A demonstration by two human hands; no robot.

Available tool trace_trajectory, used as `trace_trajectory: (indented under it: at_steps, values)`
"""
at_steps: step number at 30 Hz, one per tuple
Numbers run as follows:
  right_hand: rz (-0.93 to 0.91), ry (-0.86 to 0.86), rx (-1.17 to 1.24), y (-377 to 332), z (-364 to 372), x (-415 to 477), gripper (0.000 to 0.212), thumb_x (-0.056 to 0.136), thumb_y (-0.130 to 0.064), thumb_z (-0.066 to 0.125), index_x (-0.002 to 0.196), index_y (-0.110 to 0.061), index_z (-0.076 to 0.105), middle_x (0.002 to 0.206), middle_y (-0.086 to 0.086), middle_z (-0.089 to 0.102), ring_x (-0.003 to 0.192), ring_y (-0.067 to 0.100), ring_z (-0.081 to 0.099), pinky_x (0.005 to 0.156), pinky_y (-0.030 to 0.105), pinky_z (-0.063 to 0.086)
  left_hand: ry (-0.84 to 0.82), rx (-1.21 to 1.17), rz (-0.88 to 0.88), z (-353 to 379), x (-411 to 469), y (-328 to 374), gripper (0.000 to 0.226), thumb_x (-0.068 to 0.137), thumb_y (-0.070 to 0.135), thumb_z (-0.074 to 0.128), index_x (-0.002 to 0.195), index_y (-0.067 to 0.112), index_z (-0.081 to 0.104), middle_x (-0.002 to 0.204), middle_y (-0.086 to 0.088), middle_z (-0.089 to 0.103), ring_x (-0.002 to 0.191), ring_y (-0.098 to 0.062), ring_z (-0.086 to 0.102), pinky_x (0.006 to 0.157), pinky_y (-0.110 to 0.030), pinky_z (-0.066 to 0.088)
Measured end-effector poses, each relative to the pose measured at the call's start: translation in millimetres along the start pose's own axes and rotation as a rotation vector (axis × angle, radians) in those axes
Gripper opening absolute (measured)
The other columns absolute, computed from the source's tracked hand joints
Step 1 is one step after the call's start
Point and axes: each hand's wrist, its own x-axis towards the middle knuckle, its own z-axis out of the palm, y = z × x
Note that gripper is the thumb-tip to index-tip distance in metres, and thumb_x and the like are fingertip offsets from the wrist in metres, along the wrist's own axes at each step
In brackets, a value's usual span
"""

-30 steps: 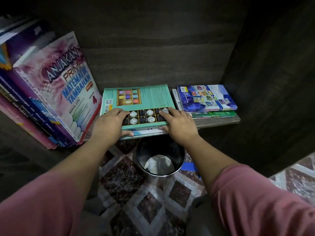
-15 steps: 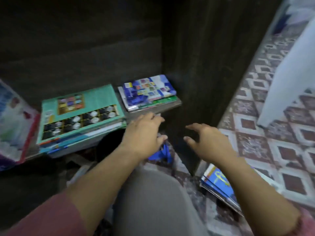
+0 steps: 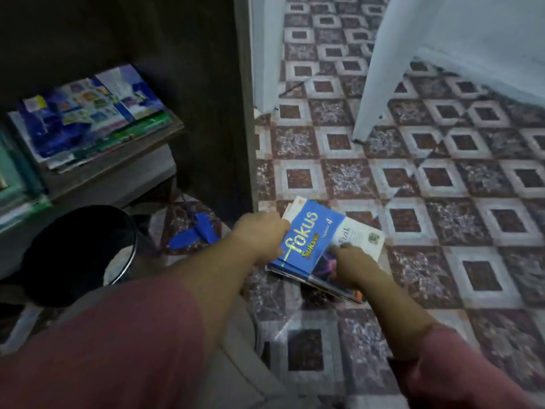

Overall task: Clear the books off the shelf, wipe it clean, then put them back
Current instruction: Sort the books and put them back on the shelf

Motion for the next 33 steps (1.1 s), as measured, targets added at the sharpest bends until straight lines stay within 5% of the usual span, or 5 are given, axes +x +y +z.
trace_trajectory:
  at_steps: [7, 18, 24, 29, 33]
  values:
    - [-0.058, 0.173, -0.095, -4, 66, 36, 0.101, 0.078, -0.045, 0.075, 0.153, -0.023, 0.01, 0.157, 0.016, 0.006, 0.145, 0.036, 0.012, 0.114, 0.046, 0.022, -0.187, -0.09, -0.169, 13, 5, -30, 0.045, 0.088, 0.041, 0.063, 0.126, 0.018, 0.055, 0.126, -0.005, 0.056, 0.11, -0.025, 0.056, 0.093, -0.038, 0.05]
    - [-0.149, 0.146, -0.327, -13, 47, 54, 0.087, 0.075, -0.041, 0.078, 0.139, -0.011, 0.026, 0.127, 0.018, 0.04, 0.107, 0.033, 0.052, 0.075, 0.036, 0.048, -0.238, -0.165, -0.209, 9, 2, -21, 0.046, 0.091, 0.04, 0.061, 0.13, 0.017, 0.054, 0.125, -0.005, 0.056, 0.11, -0.022, 0.055, 0.087, -0.032, 0.047]
    - [-0.2, 0.08, -0.32, -18, 20, 58, 0.076, 0.076, -0.044, 0.075, 0.13, -0.011, 0.034, 0.119, 0.014, 0.046, 0.1, 0.033, 0.059, 0.075, 0.038, 0.047, -0.253, -0.151, -0.212, 6, -5, -22, 0.047, 0.094, 0.041, 0.058, 0.132, 0.014, 0.053, 0.129, -0.007, 0.055, 0.115, -0.023, 0.054, 0.094, -0.033, 0.048]
    - [-0.136, 0.132, -0.413, -26, 36, 54, 0.1, 0.071, -0.057, 0.075, 0.143, -0.013, 0.021, 0.129, 0.015, 0.043, 0.093, 0.028, 0.061, 0.059, 0.032, 0.042, -0.276, -0.171, -0.23, 7, -9, -25, 0.043, 0.095, 0.04, 0.057, 0.128, 0.013, 0.056, 0.126, -0.009, 0.057, 0.111, -0.025, 0.056, 0.089, -0.033, 0.048]
    - [-0.095, 0.18, -0.422, -29, 44, 57, 0.088, 0.088, -0.031, 0.062, 0.152, -0.011, 0.005, 0.143, 0.021, 0.033, 0.098, 0.031, 0.061, 0.055, 0.032, 0.04, -0.279, -0.19, -0.237, 9, -12, -28, 0.044, 0.095, 0.039, 0.057, 0.131, 0.013, 0.054, 0.127, -0.008, 0.056, 0.112, -0.024, 0.056, 0.087, -0.032, 0.046]
